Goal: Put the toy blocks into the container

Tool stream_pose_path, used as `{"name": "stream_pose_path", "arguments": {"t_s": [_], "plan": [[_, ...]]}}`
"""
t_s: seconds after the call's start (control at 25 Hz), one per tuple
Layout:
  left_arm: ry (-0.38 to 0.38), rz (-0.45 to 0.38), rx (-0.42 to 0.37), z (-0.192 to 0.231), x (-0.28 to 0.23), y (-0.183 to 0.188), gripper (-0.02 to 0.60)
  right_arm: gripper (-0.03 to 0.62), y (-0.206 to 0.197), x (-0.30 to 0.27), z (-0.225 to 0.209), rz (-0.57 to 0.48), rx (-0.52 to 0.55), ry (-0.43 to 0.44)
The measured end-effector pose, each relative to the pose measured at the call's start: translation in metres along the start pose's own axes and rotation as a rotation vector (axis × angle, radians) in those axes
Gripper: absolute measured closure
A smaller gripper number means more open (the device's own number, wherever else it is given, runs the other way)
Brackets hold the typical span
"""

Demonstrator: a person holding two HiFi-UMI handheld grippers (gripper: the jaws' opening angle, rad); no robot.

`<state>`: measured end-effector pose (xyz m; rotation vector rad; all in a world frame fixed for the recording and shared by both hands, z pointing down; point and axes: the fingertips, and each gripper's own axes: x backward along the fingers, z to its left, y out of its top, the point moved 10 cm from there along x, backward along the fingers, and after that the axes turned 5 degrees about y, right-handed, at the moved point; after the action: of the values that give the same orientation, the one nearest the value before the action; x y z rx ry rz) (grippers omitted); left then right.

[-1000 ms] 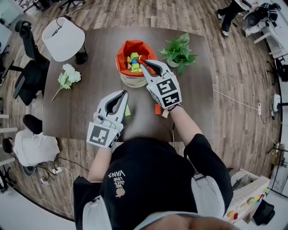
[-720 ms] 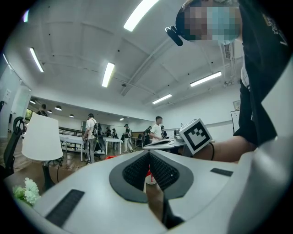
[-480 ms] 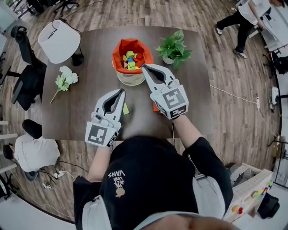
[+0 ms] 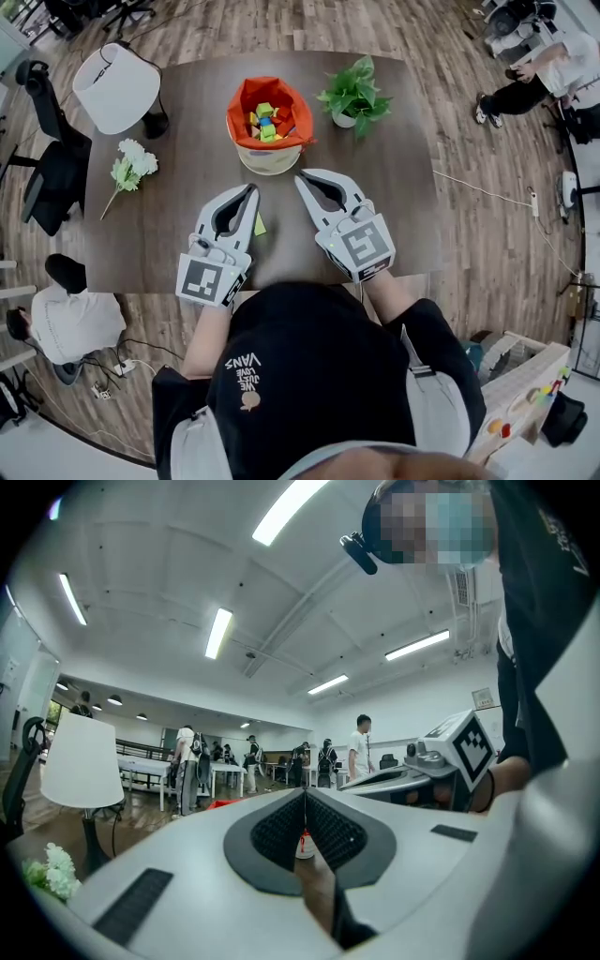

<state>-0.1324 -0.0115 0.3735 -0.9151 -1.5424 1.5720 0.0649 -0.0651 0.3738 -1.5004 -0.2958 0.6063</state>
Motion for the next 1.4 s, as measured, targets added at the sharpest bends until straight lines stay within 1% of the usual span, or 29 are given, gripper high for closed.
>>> {"name": "stream_pose_path", "arguments": {"t_s": [0.4, 0.6, 0.76, 1.0, 1.24, 1.4], "plan": [[-0.002, 0.014, 0.013, -0.002, 0.006, -0.005, 0.569, 0.577, -0.015, 0.007, 0.016, 0.028, -0.041, 0.000], [0.000, 0.033, -0.010, -0.005, 0.009, -0.004, 0.571, 0.577, -0.011, 0.008, 0.018, 0.020, -0.033, 0.001], [0.004, 0.044, -0.012, -0.005, 0.009, -0.005, 0.571, 0.577, -0.011, 0.008, 0.019, 0.022, -0.028, 0.002], [0.017, 0.025, 0.006, -0.004, 0.012, -0.004, 0.571, 0.577, -0.009, 0.010, 0.020, 0.015, -0.031, 0.003], [0.023, 0.016, 0.007, -0.005, 0.013, -0.004, 0.571, 0.577, -0.009, 0.009, 0.019, 0.015, -0.026, 0.005], [0.034, 0.005, 0.014, -0.005, 0.017, -0.002, 0.571, 0.577, -0.005, 0.008, 0.021, -0.011, -0.032, 0.033]]}}
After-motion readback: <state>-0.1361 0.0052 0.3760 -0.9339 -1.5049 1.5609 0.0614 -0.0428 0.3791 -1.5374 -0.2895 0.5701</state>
